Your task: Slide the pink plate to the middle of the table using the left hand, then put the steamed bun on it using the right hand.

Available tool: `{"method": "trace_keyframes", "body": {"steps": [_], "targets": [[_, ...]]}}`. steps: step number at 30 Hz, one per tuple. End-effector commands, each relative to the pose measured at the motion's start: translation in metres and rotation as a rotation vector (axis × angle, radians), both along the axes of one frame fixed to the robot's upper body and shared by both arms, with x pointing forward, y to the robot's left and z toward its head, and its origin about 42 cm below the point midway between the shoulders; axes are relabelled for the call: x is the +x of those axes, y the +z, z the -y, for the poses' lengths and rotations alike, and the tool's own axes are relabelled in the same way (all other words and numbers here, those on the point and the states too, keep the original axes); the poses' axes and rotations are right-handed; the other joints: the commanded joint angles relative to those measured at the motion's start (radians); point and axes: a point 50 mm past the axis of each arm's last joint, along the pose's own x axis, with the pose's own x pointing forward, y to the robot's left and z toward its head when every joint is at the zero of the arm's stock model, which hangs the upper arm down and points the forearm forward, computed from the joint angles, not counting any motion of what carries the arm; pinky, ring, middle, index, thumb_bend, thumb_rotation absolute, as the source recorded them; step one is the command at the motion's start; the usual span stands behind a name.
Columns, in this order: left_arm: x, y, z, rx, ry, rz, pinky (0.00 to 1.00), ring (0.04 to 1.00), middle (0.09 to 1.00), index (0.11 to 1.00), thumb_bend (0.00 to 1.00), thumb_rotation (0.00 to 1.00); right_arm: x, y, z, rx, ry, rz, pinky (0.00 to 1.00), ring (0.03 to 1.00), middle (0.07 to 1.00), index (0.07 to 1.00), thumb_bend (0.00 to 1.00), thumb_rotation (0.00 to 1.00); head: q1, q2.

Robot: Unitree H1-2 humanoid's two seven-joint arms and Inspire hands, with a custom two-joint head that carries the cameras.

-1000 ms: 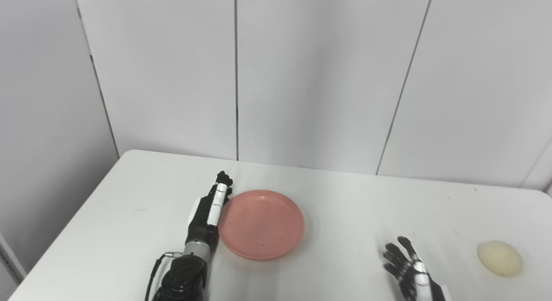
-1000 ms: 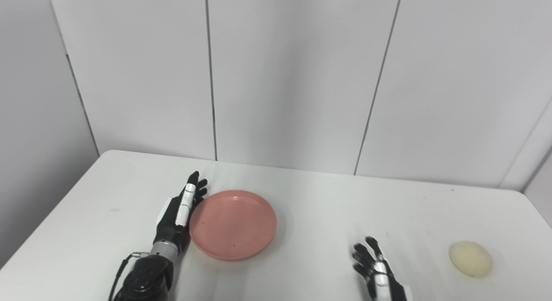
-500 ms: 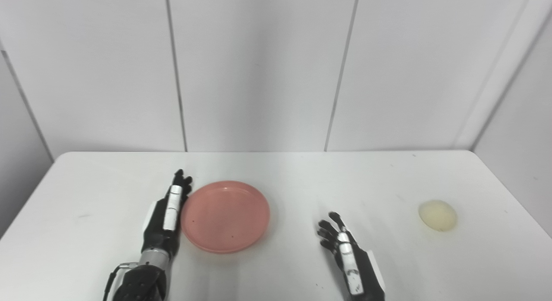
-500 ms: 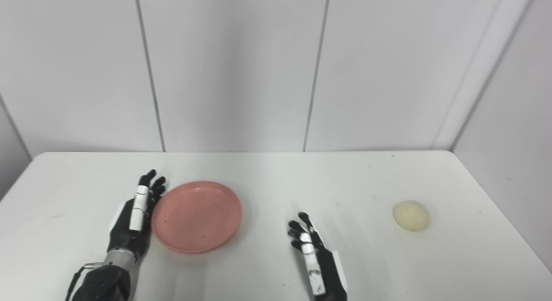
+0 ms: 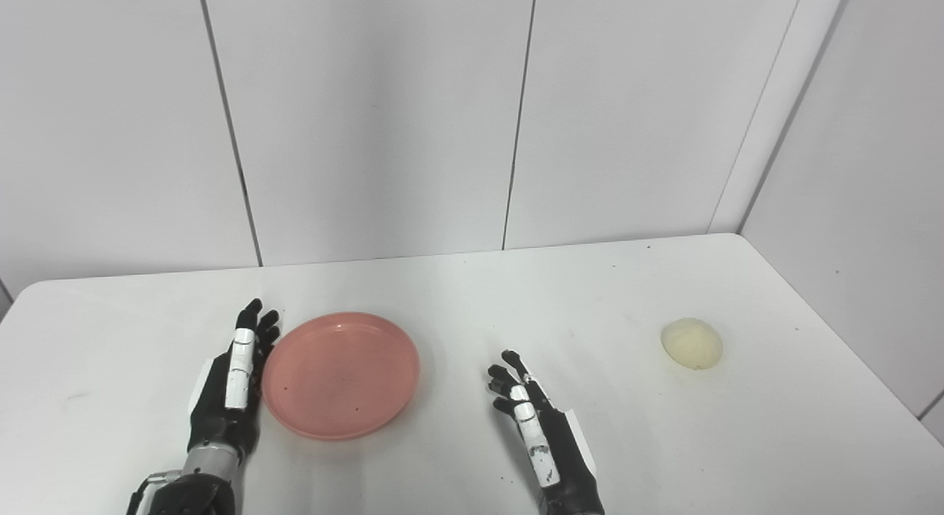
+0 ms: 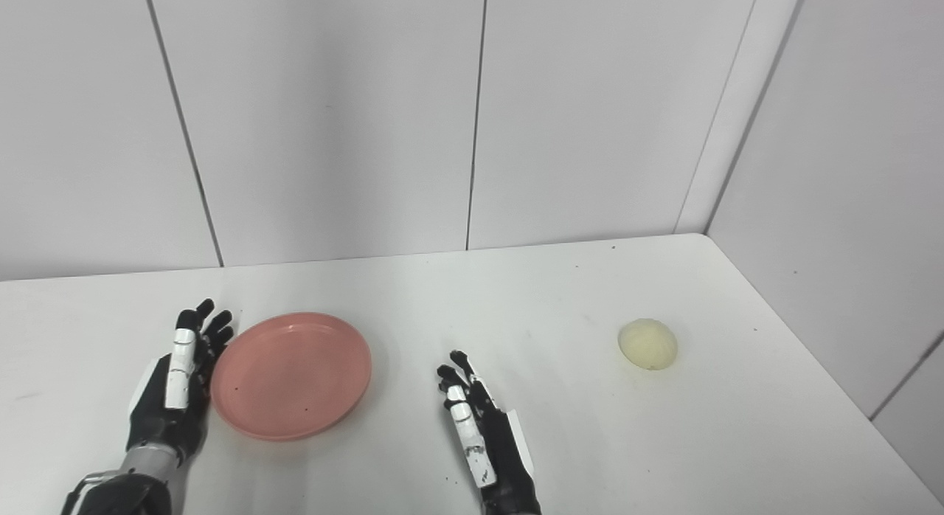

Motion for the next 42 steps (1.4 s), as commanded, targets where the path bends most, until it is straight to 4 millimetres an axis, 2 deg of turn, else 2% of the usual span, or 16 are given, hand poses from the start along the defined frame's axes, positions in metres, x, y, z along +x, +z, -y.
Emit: {"method": "trace_keyframes", "body": {"steps": [1,5,11,18,26,33,42], "targets": [[0.009,0.016,0.018,-0.021,-0.06,0.032,0.97,0.953,0.956,1.0,0.75,1.0,-0.002,-0.007,-0.009,0.018,0.023,-0.019,0.86,0.872,0.87,0.917,0.57,1.0,0.001,0.0],[0.014,0.017,0.024,-0.021,-0.068,0.027,1.0,0.961,0.959,1.0,0.76,1.0,-0.003,-0.008,-0.009,0.014,0.019,-0.014,0.86,0.868,0.863,0.912,0.56,1.0,0.002,0.003],[0.016,0.016,0.031,0.0,-0.083,0.021,0.97,0.965,0.953,0.995,0.77,1.0,-0.004,-0.006,-0.009,0.003,0.016,-0.01,0.85,0.862,0.859,0.908,0.56,1.0,0.008,0.009],[0.014,0.013,0.032,-0.019,-0.096,0.002,0.97,0.953,0.934,0.993,0.77,1.0,-0.004,-0.005,-0.009,-0.008,0.019,-0.007,0.84,0.862,0.865,0.911,0.55,1.0,0.007,0.007],[0.011,0.015,0.035,-0.039,-0.103,-0.004,0.96,0.948,0.933,0.99,0.76,1.0,-0.004,-0.005,-0.01,-0.003,0.013,-0.004,0.84,0.87,0.875,0.911,0.57,1.0,0.001,0.01],[0.009,0.011,0.043,-0.043,-0.141,-0.013,0.89,0.918,0.914,0.974,0.75,1.0,-0.004,-0.005,-0.011,-0.002,0.012,-0.005,0.84,0.867,0.873,0.909,0.57,1.0,-0.003,0.011],[0.012,0.009,0.049,-0.065,-0.152,-0.022,0.89,0.913,0.907,0.97,0.77,0.97,-0.003,-0.006,-0.013,-0.004,0.013,-0.005,0.84,0.867,0.876,0.915,0.56,1.0,-0.012,0.008]]}}
